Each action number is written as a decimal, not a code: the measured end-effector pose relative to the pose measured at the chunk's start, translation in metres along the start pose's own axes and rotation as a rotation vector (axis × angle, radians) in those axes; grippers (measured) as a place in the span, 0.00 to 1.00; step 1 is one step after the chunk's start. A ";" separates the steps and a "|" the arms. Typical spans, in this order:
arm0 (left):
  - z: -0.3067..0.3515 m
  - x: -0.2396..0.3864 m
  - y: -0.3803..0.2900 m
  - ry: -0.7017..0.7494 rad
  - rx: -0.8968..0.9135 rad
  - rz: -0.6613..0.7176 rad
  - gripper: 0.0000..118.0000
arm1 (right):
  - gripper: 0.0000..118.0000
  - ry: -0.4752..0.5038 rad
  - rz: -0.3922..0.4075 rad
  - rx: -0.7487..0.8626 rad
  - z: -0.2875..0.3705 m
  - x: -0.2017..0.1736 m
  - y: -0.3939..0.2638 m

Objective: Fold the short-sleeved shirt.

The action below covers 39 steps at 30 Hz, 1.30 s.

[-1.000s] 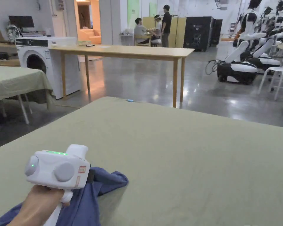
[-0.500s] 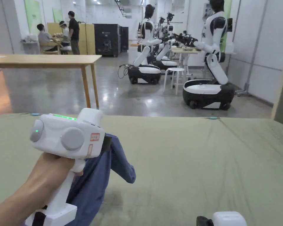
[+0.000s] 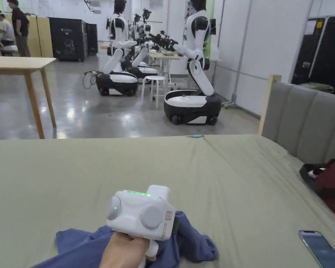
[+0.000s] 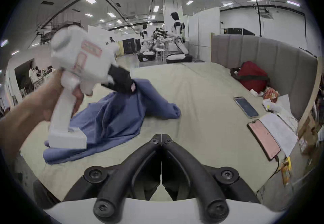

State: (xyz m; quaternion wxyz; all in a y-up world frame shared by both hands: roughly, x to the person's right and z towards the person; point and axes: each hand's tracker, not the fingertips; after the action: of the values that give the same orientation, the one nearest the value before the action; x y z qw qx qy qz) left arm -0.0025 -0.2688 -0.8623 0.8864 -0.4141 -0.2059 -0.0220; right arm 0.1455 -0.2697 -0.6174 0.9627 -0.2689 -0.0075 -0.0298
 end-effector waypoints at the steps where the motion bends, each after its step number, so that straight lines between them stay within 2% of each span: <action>1: -0.013 -0.004 -0.009 0.007 -0.032 0.005 0.06 | 0.01 -0.001 -0.002 -0.011 -0.005 0.001 -0.003; 2: -0.020 -0.008 -0.016 0.008 -0.039 0.016 0.13 | 0.01 -0.001 -0.004 -0.018 -0.008 0.002 -0.005; 3: -0.026 -0.013 -0.024 0.004 -0.033 0.025 0.37 | 0.01 0.001 -0.005 -0.028 -0.013 0.002 -0.007; 4: -0.029 -0.019 -0.032 0.016 -0.038 0.039 0.85 | 0.01 0.001 -0.007 -0.037 -0.016 0.002 -0.009; 5: -0.026 -0.024 -0.039 0.022 -0.045 0.064 1.00 | 0.01 0.002 -0.009 -0.041 -0.017 0.002 -0.009; 6: -0.012 -0.032 -0.042 0.012 0.051 0.086 0.97 | 0.01 0.005 -0.009 -0.044 -0.018 0.001 -0.009; 7: 0.000 -0.038 -0.047 0.014 0.045 0.103 0.92 | 0.01 0.008 -0.006 -0.043 -0.017 -0.001 -0.009; 10: 0.065 -0.046 -0.066 0.081 0.175 0.129 0.91 | 0.01 0.014 0.011 -0.023 -0.013 -0.007 -0.004; 12: 0.117 -0.054 -0.088 0.109 0.277 0.161 0.86 | 0.01 0.019 0.024 0.008 -0.004 -0.013 -0.001; 13: 0.146 -0.055 -0.105 0.138 0.353 0.185 0.69 | 0.01 0.024 0.031 0.022 0.001 -0.016 0.001; 14: 0.171 -0.058 -0.119 0.167 0.405 0.189 0.47 | 0.01 0.034 0.040 0.041 0.006 -0.019 0.002; 15: 0.198 -0.061 -0.137 0.205 0.457 0.199 0.15 | 0.01 0.038 0.051 0.054 0.012 -0.022 0.002; 16: 0.222 -0.063 -0.155 0.266 0.537 0.227 0.01 | 0.01 0.039 0.059 0.062 0.017 -0.025 0.002; 21: 0.299 -0.078 -0.227 0.499 0.602 0.248 0.01 | 0.01 0.052 0.084 0.116 0.040 -0.042 -0.001; 23: 0.315 -0.089 -0.239 0.538 0.592 0.284 0.01 | 0.01 0.066 0.084 0.121 0.046 -0.049 0.001; 29: 0.337 -0.113 -0.258 0.586 0.576 0.334 0.01 | 0.01 0.096 0.104 0.123 0.047 -0.070 0.003; 35: 0.324 -0.167 -0.252 0.614 0.493 0.367 0.01 | 0.01 0.113 0.121 0.107 0.037 -0.079 0.002; 39: 0.285 -0.226 -0.235 0.549 0.318 0.402 0.01 | 0.01 0.118 0.118 0.084 0.024 -0.082 0.000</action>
State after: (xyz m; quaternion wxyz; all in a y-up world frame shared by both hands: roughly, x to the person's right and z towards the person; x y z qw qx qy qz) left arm -0.3577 -0.2410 -0.6151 0.9484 -0.2822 0.1239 0.0746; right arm 0.0641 -0.2533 -0.5993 0.9719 -0.2261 0.0637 0.0115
